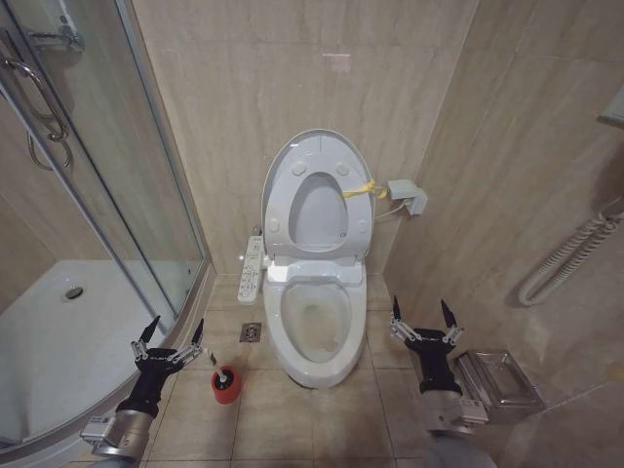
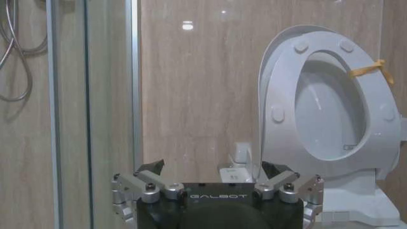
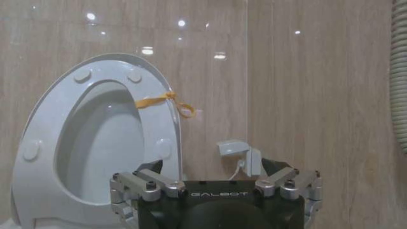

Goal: Open the toilet lid, clean the toilet bowl with a toilet brush, close the toilet lid, and flush.

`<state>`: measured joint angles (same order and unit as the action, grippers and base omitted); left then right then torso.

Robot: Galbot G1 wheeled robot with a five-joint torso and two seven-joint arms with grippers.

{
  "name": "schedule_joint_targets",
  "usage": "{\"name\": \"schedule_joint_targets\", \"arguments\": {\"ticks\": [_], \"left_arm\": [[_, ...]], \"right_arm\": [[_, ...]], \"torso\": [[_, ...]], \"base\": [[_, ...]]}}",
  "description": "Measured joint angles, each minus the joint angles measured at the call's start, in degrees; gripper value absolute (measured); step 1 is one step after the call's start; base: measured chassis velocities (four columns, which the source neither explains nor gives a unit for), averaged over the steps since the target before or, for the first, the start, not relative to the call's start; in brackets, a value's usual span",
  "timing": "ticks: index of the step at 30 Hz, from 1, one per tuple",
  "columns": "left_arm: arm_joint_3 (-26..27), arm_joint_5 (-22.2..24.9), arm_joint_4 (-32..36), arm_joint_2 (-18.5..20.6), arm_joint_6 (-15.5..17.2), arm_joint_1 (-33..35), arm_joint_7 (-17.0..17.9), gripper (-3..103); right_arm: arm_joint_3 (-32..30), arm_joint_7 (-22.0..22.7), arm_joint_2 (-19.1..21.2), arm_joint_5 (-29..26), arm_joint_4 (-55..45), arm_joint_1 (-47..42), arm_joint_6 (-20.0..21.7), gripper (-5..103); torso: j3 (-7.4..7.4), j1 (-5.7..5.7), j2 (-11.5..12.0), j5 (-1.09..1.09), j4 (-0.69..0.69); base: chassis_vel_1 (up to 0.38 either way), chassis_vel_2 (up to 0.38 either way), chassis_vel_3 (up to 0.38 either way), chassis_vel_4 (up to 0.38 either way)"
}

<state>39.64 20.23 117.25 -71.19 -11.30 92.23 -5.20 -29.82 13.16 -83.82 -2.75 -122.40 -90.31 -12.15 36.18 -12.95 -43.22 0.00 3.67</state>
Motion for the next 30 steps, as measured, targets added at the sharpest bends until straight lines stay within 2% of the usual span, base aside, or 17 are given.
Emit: {"name": "schedule_joint_targets", "arguments": {"ticks": [6, 9, 13, 30], "left_arm": [[0.0, 0.0, 0.0, 0.0, 0.0, 0.0, 0.0, 100], [0.0, 0.0, 0.0, 0.0, 0.0, 0.0, 0.0, 100], [0.0, 0.0, 0.0, 0.0, 0.0, 0.0, 0.0, 100], [0.0, 0.0, 0.0, 0.0, 0.0, 0.0, 0.0, 100]], "right_arm": [[0.1, 0.0, -0.6, 0.4, 1.4, 1.4, -0.3, 100], [-0.3, -0.3, -0.3, 2.0, 6.2, 3.4, -2.4, 100], [-0.3, -0.3, -0.4, 1.7, 8.1, 4.1, -3.1, 100], [0.2, -1.8, -2.7, 0.7, 10.1, 6.7, -2.7, 100]], "torso": [[0.00, 0.00, 0.0, 0.00, 0.00], [0.00, 0.00, 0.0, 0.01, -0.01], [0.00, 0.00, 0.0, 0.01, 0.00], [0.00, 0.00, 0.0, 0.00, 0.00]], "base": [[0.000, 0.000, 0.000, 0.000], [0.000, 0.000, 0.000, 0.000], [0.000, 0.000, 0.000, 0.000], [0.000, 0.000, 0.000, 0.000]]}}
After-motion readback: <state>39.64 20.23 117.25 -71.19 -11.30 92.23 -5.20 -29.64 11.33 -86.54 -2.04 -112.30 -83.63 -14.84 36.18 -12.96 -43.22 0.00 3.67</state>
